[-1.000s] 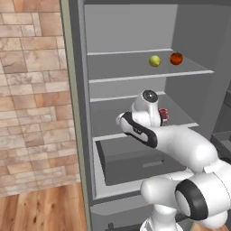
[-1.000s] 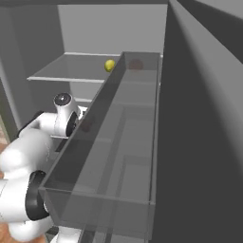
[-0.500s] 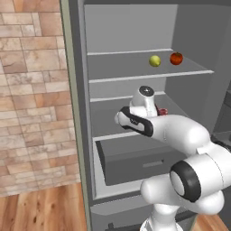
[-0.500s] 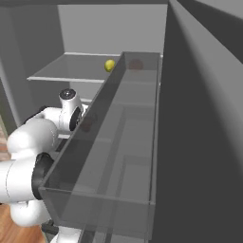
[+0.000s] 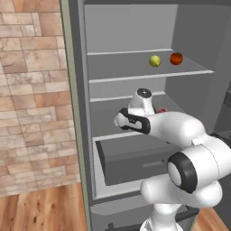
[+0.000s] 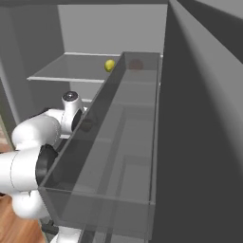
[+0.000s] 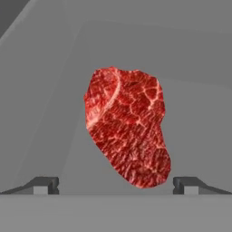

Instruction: Gather the tomato and lemon from the fridge and place them on a tray on the dining counter. Then gather the steaks from the fridge and place them on the other tray.

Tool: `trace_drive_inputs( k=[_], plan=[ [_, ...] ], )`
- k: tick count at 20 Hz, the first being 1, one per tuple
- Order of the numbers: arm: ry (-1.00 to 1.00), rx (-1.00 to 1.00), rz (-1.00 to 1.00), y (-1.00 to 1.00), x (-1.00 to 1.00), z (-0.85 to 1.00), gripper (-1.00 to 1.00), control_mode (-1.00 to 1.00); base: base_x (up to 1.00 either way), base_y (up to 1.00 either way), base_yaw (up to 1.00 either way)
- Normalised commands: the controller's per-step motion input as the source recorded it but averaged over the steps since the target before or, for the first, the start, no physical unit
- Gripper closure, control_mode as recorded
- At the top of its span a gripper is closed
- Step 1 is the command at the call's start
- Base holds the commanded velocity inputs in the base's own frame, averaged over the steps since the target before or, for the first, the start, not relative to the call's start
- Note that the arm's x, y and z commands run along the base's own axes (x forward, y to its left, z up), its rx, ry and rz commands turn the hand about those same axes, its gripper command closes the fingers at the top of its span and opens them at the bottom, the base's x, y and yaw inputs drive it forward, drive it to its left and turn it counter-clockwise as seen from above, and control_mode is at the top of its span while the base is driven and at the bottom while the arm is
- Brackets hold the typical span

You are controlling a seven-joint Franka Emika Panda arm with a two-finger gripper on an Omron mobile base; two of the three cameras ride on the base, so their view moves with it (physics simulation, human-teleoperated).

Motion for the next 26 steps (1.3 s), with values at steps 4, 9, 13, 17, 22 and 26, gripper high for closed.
trace_drive_inputs(
  k=[4,9,13,17,22,26],
  plan=[
    [0.0,-0.01,0.0,0.0,0.06,-0.15,-1.0,-1.0,0.0,0.0,0.0],
    [0.0,-0.03,0.0,0.0,0.11,-0.1,-1.0,-1.0,0.0,0.0,0.0],
    [0.0,-0.03,0.0,0.0,0.1,-0.08,-1.0,-1.0,0.0,0.0,0.0],
    [0.0,-0.04,0.0,0.0,0.09,-0.01,-1.0,-1.0,0.0,0.0,0.0],
    [-0.04,-0.04,0.0,0.0,0.01,0.06,-1.0,-1.0,0.0,0.0,0.0],
    [-0.01,-0.01,0.0,0.0,0.03,0.01,-1.0,-1.0,0.0,0.0,0.0]
  ],
)
